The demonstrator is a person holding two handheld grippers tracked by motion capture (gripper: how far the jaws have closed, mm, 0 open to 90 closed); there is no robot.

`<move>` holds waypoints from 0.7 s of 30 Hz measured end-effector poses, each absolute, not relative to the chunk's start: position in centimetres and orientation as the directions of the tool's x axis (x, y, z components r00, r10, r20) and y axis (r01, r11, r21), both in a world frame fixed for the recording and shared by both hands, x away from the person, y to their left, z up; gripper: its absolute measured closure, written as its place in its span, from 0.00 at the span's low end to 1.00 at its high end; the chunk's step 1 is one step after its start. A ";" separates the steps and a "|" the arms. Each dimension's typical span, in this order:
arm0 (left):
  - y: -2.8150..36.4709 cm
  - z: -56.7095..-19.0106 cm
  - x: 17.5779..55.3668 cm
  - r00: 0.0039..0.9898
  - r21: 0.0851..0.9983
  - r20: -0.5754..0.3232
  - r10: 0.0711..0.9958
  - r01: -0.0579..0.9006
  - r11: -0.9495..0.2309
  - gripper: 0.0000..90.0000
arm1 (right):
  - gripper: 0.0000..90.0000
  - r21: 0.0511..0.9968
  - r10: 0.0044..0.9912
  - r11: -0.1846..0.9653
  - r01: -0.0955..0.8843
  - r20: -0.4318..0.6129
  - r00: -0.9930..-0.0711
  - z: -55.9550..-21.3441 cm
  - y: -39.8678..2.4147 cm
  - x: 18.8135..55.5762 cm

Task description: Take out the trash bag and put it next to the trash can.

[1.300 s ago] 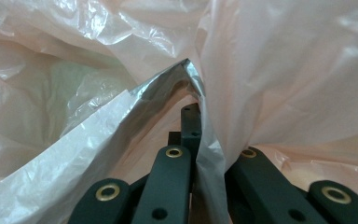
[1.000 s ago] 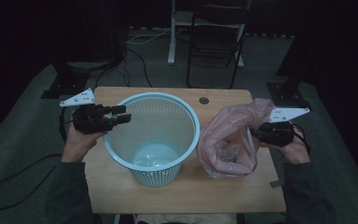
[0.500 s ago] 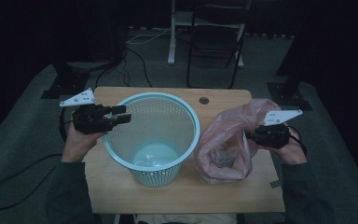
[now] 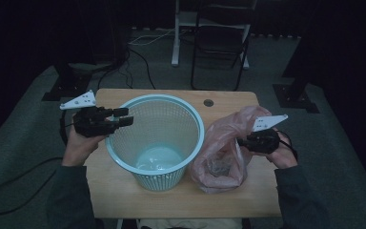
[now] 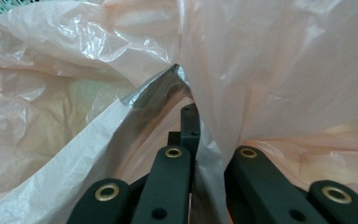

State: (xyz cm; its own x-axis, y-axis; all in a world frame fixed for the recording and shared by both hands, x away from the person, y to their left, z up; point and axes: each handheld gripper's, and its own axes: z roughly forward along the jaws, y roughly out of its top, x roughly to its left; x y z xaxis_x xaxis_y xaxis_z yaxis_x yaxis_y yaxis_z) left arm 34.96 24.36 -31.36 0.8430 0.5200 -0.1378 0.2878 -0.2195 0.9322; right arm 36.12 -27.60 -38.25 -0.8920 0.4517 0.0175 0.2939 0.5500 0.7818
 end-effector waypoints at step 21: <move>24.6 -31.3 34.8 0.842 0.934 -0.138 0.522 0.285 -0.213 0.59 | 0.64 0.711 0.441 0.615 0.342 0.050 -0.896 -39.9 -26.4 37.0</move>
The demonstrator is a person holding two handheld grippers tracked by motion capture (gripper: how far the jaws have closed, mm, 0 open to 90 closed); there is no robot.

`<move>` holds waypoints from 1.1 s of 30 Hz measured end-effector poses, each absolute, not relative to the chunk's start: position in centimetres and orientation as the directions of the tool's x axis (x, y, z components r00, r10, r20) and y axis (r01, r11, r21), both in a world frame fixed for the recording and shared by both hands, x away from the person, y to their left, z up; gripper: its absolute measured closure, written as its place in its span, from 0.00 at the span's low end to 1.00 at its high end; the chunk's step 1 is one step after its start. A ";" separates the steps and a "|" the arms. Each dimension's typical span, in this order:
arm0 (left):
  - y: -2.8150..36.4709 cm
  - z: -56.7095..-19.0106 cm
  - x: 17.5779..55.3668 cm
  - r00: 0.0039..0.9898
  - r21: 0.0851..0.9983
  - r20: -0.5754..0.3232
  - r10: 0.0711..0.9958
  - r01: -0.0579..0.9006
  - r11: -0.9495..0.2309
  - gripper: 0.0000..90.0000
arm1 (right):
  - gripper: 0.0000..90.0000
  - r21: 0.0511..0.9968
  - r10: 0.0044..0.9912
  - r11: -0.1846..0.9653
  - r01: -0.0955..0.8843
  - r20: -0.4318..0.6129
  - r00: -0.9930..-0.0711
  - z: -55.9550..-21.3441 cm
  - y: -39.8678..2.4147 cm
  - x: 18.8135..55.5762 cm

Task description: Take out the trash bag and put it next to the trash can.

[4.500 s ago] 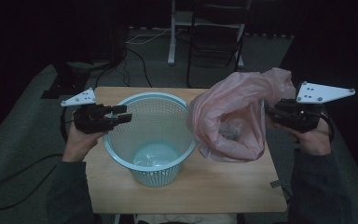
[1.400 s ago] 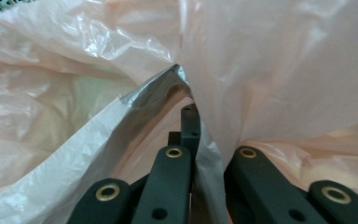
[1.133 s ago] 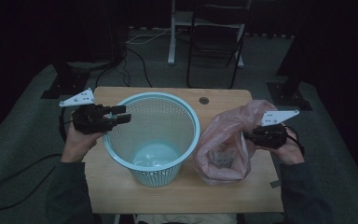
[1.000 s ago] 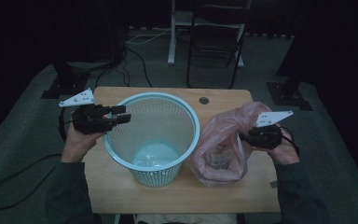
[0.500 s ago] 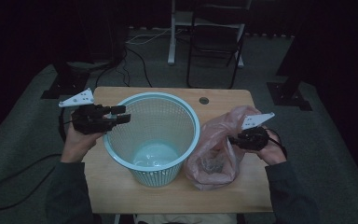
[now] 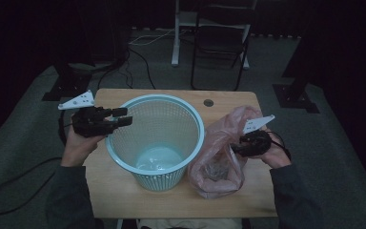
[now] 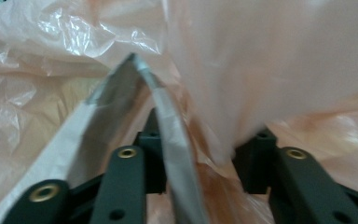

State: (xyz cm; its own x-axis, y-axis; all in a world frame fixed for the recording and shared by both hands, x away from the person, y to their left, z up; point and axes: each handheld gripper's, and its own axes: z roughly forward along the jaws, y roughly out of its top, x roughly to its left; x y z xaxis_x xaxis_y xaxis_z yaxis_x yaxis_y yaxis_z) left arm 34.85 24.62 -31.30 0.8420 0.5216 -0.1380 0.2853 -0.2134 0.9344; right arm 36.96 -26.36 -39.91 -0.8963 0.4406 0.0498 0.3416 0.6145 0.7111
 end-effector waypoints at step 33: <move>24.7 -31.2 34.8 0.841 0.936 -0.139 0.522 0.284 -0.208 0.58 | 0.42 0.744 0.474 0.600 0.296 -0.032 -0.880 -36.2 -33.6 32.4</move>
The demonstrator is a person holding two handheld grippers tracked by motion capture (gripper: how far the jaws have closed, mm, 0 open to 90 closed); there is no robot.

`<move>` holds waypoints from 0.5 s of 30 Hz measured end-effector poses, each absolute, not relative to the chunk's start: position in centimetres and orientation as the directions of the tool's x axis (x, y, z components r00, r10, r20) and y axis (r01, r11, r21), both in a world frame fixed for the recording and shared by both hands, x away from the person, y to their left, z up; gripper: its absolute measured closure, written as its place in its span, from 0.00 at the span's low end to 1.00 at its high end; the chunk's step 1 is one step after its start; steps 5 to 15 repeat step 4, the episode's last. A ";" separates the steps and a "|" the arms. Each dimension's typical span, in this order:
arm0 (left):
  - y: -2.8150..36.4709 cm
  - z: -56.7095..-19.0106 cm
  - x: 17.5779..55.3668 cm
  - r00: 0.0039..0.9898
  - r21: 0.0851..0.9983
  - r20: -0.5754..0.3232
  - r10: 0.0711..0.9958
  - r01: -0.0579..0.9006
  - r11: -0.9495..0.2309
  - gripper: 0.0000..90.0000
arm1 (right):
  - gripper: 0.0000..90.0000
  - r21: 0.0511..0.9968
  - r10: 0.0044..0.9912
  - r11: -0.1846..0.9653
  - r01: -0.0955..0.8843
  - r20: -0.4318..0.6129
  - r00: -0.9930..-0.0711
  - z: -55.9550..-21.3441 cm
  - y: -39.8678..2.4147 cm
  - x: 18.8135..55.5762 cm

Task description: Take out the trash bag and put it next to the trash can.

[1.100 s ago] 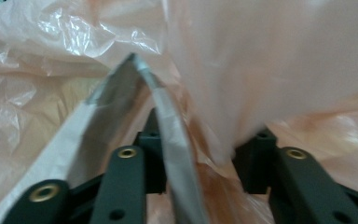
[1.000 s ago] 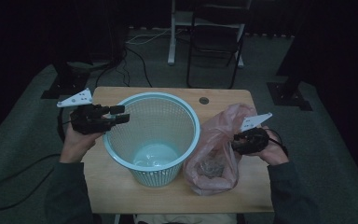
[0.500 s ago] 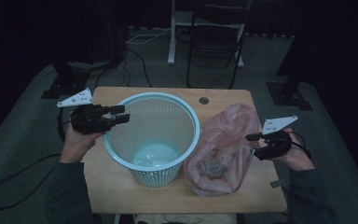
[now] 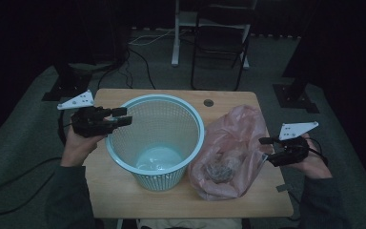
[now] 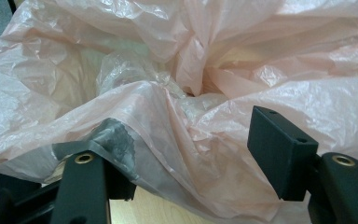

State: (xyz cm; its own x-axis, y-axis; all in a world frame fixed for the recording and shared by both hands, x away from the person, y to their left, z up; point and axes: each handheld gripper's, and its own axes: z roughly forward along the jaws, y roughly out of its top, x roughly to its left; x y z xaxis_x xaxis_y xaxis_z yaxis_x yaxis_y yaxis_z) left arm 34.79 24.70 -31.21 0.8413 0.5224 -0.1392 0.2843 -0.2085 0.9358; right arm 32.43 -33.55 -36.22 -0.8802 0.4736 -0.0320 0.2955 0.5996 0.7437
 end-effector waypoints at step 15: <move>24.7 -31.1 34.8 0.841 0.937 -0.137 0.523 0.281 -0.207 0.58 | 0.41 0.741 0.478 0.601 0.300 -0.032 -0.878 -36.4 -33.5 32.5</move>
